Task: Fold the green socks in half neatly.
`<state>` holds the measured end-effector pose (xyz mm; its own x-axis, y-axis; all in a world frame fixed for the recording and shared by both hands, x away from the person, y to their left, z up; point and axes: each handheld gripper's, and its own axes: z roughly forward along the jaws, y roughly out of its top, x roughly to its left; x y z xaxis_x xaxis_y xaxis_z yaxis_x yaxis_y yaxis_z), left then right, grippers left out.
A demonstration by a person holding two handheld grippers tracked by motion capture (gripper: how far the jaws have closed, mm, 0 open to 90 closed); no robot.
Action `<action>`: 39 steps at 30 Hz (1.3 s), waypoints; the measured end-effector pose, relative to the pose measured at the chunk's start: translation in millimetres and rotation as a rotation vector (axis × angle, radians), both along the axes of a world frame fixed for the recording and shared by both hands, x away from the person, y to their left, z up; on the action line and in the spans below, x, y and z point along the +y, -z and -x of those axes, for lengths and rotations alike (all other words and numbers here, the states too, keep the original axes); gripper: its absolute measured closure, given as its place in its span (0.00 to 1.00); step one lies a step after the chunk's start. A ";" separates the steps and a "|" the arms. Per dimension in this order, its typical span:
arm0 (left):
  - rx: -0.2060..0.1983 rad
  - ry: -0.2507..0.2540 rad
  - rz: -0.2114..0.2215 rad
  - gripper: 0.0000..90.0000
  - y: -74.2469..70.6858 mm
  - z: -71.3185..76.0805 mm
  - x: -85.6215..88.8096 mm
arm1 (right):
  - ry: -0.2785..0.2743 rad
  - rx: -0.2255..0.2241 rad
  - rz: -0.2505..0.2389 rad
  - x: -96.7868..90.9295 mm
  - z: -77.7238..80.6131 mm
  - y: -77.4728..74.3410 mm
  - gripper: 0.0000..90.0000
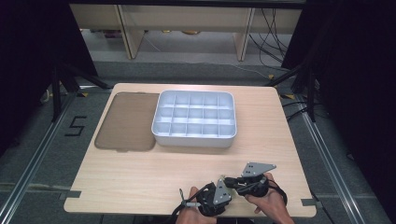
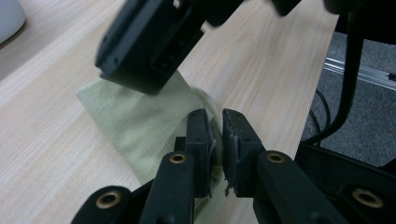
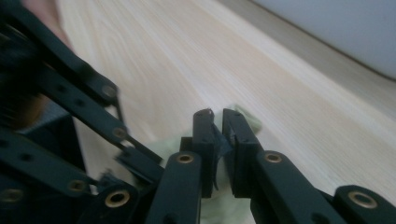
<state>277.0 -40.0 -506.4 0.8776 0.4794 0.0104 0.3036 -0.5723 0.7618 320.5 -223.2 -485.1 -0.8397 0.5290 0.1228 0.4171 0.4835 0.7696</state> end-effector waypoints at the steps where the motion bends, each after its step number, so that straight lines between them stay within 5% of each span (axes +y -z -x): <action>1: 0.009 0.005 0.014 0.88 0.6 0.8 -0.8 | 0.019 0.016 0.044 -1.2 -3.2 5.9 0.94; 5: 0.001 0.024 0.010 0.86 0.1 -0.6 -1.0 | 0.029 0.052 0.036 -4.0 -8.3 13.7 0.95; 9: 0.041 0.031 0.041 0.77 -2.2 -0.3 -0.1 | 0.028 0.029 0.068 -2.2 -8.4 14.9 0.96; 12: 0.035 0.034 0.052 0.73 -10.4 -2.4 4.3 | 0.041 0.029 0.076 -2.9 -8.4 14.7 0.96; 13: 0.041 0.031 0.088 0.71 -13.7 -2.4 5.1 | 0.044 0.027 0.079 -3.0 -8.9 15.0 0.96; 14: 0.032 0.064 0.073 0.69 -17.3 -5.7 7.9 | 0.047 0.027 0.083 -3.0 -9.2 15.4 0.96; 15: 0.060 0.074 0.052 0.66 -22.4 -7.3 11.8 | 0.048 0.039 0.081 -2.5 -8.7 15.9 0.96; 16: 0.063 0.065 0.080 0.65 -26.3 -8.1 15.4 | 0.046 0.029 0.083 -3.4 -10.2 15.9 0.96; 22: 0.105 0.047 0.160 0.76 -34.4 -12.7 30.2 | 0.035 0.031 0.089 0.3 -9.4 15.4 0.96; 33: 0.080 0.069 -0.038 0.89 -8.9 -6.6 22.4 | 0.025 0.016 0.090 3.1 -7.8 14.2 0.96; 39: 0.068 0.064 -0.043 0.92 -6.6 -6.6 21.9 | 0.034 0.027 0.090 4.5 -5.2 13.1 0.96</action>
